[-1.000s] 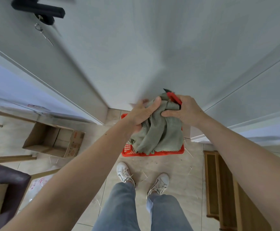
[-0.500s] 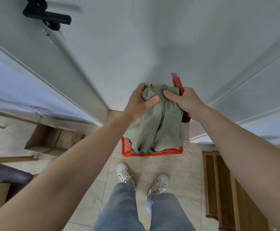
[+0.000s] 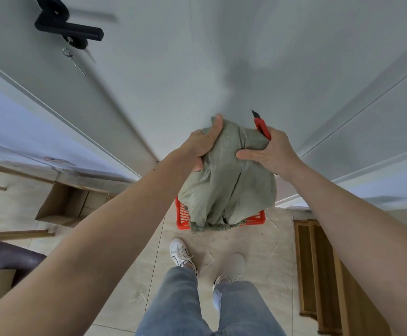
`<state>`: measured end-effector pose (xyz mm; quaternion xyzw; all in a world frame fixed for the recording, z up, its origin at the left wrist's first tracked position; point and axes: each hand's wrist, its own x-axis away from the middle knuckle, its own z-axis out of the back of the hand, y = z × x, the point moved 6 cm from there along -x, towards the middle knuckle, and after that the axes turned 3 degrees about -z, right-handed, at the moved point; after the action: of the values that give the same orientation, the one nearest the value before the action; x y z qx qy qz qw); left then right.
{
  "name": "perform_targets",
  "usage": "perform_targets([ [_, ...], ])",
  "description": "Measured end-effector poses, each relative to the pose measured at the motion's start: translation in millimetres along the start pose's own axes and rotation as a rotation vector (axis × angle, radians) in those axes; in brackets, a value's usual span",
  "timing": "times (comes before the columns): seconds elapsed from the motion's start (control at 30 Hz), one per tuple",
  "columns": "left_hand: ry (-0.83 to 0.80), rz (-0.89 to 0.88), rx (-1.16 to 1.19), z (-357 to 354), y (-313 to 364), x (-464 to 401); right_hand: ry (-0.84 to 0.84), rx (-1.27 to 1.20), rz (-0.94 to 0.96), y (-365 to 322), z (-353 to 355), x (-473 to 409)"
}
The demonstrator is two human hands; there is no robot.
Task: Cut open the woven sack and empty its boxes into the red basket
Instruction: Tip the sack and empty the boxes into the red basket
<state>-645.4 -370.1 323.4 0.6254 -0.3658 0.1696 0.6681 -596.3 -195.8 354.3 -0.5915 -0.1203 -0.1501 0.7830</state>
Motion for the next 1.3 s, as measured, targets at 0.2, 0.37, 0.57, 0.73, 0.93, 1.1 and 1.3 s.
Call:
perform_targets([
  [0.2,-0.139,-0.387,-0.211,0.7,13.9,13.7,0.034,-0.146,-0.014,-4.7,9.4,-6.2],
  [0.37,-0.21,-0.745,-0.378,1.9,14.6,16.6,-0.001,-0.246,-0.077,-6.3,7.0,-4.4],
  [0.57,-0.009,-0.759,-0.289,1.8,25.2,14.3,0.032,-0.355,-0.132,-11.1,5.9,-3.5],
  [0.73,0.085,-0.546,-0.187,3.7,19.8,4.9,0.079,0.04,-0.045,-12.3,25.0,-4.5],
  [0.93,0.057,-0.135,-0.148,-3.0,10.4,8.1,-0.066,0.244,0.098,-9.9,14.0,10.6],
  [1.1,-0.061,0.009,-0.257,-10.1,6.8,21.2,0.085,0.172,0.089,-16.6,21.2,8.6],
  [1.3,-0.179,-0.154,-0.2,-4.4,9.7,28.8,0.07,-0.043,0.019,-15.8,28.2,4.6],
])
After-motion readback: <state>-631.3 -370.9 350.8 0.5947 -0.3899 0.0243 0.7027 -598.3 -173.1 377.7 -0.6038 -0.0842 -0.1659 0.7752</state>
